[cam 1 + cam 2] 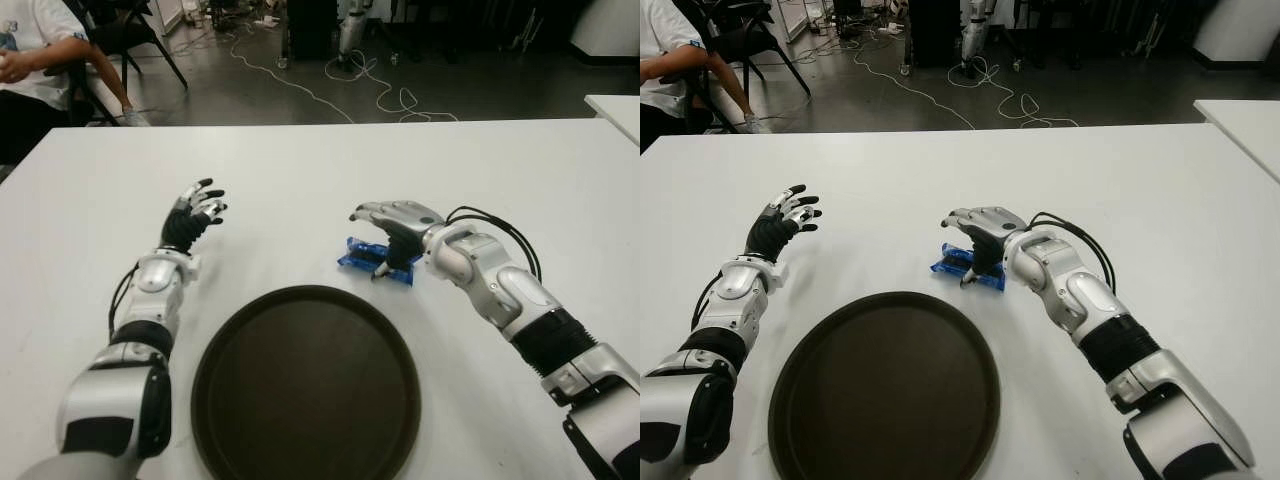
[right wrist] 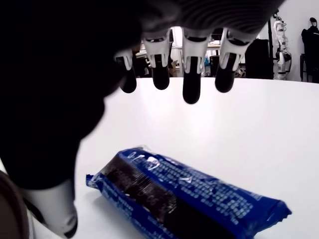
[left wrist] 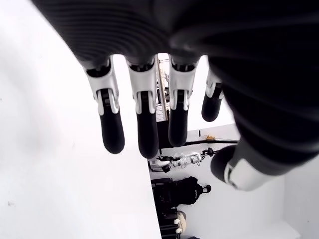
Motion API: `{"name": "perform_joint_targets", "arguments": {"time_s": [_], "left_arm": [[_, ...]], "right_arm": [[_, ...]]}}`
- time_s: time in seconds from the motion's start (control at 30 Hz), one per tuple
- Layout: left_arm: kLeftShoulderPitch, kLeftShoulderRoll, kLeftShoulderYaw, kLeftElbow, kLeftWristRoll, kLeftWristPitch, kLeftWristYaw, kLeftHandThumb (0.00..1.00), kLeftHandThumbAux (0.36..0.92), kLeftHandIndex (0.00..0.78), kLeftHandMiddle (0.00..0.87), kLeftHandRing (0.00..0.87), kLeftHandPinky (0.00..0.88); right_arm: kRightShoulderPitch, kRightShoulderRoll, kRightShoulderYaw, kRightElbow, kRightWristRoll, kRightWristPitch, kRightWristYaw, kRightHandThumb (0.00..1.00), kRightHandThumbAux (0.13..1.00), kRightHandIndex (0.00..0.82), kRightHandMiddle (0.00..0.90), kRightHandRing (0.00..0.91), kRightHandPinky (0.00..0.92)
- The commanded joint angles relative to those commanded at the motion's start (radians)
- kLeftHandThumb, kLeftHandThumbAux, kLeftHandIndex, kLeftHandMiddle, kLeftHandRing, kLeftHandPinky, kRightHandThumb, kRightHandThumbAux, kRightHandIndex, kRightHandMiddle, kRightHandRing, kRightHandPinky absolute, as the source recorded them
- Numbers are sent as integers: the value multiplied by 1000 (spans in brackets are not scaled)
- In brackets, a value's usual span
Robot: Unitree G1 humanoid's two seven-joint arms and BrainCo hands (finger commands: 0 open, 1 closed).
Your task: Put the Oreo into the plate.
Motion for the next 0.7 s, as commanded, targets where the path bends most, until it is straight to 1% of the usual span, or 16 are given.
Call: {"name": "perform_joint_targets", "arguments": {"time_s": [0.1, 0.2, 0.43, 0.57, 0.7], "left_arm": [[-1, 0, 0, 1, 0, 5, 1, 233, 621, 130, 229, 257, 292], [-1, 1, 4, 2, -4, 8, -2, 240, 630, 128, 230, 256, 294], [2, 1, 6, 1, -7, 0, -7, 232, 618, 136, 227, 260, 292], [2, 3, 6, 1, -6, -1, -8, 232, 619, 144, 230, 263, 296], [0, 4, 6, 2, -6, 4, -11, 240, 619, 146, 236, 270, 308]], "right_arm": [[-5, 10, 6, 26, -4, 1, -13, 0, 795, 99, 127, 93, 93], [-1, 12, 6, 25, -10, 10, -23, 0, 810, 94, 129, 91, 93], [7, 14, 7, 19, -13, 16, -39, 0, 801, 92, 124, 100, 97], [6, 19, 10, 23, -13, 20, -43, 0, 813, 97, 124, 100, 100], [3, 28, 15, 27, -21, 51, -36, 0, 825, 92, 121, 95, 97]]}}
